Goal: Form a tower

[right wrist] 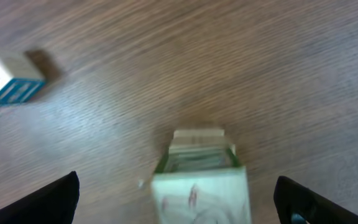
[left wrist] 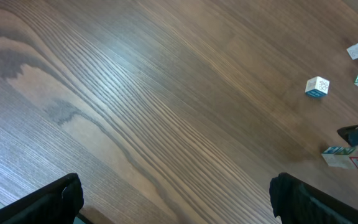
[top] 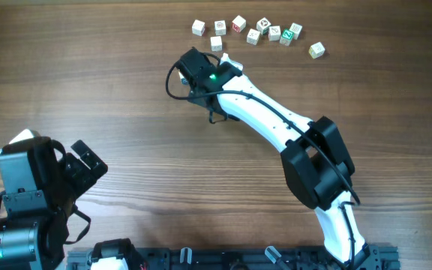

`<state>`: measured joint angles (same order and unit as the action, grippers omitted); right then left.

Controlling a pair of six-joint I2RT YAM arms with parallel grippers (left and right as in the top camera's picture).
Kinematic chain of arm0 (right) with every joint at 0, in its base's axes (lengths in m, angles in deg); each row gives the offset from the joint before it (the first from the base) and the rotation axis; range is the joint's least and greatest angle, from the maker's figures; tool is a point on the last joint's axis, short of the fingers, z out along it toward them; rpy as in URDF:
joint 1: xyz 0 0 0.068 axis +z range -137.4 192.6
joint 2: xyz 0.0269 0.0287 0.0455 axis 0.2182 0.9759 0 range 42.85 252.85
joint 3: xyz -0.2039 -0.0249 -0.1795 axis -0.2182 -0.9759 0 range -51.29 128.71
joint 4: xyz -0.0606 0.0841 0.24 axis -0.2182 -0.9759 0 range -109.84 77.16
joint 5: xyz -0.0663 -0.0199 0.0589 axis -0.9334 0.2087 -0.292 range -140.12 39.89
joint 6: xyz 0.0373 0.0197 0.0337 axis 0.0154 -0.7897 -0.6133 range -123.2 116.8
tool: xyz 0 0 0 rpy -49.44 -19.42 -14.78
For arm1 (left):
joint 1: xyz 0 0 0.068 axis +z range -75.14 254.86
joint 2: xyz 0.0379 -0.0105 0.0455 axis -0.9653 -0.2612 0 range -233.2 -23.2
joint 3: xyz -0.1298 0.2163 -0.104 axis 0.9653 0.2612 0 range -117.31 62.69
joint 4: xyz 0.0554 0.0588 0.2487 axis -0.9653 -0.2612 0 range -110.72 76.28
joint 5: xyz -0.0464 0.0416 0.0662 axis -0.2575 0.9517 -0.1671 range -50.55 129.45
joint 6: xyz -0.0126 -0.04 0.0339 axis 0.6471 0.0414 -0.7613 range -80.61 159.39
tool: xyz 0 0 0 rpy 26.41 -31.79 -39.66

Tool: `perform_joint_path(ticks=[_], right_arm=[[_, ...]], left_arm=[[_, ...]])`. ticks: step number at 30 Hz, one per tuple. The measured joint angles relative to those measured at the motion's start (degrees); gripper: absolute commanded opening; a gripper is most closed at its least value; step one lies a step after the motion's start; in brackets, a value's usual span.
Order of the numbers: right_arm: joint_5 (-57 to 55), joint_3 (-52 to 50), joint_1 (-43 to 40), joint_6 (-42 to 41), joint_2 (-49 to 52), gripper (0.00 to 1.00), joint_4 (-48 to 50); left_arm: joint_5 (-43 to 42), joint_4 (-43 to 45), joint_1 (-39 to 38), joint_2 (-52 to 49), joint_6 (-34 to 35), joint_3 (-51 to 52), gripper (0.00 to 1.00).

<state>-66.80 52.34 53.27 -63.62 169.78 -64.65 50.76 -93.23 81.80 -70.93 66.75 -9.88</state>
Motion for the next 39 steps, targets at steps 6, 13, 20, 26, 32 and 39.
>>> perform_joint_path(ticks=[6, 13, 20, 26, 32, 39], right_arm=[[-2.1, -2.69, 0.02, 0.17, 1.79, 0.95, 1.51], [-3.28, -2.69, 0.17, 1.97, 3.65, 0.69, 3.3], [-3.3, -2.69, 0.07, 3.26, 3.67, 0.45, 3.76], [-3.3, -2.69, 0.0, 4.5, 3.67, 0.36, 3.65], [-3.28, -2.69, -0.2, 9.62, 3.67, 0.23, 3.67], [-2.58, -2.67, -0.48, 13.46, 3.67, 0.22, 3.65]], left_arm=[[0.0, 0.0, 0.0, 0.0, 0.0, 0.0, 1.0], [0.0, -0.02, 0.0, 0.0, 0.0, 0.0, 1.0], [0.0, 0.0, 0.0, 0.0, 0.0, 0.0, 1.0], [0.0, 0.0, 0.0, 0.0, 0.0, 0.0, 1.0], [0.0, 0.0, 0.0, 0.0, 0.0, 0.0, 1.0], [0.0, 0.0, 0.0, 0.0, 0.0, 0.0, 1.0]])
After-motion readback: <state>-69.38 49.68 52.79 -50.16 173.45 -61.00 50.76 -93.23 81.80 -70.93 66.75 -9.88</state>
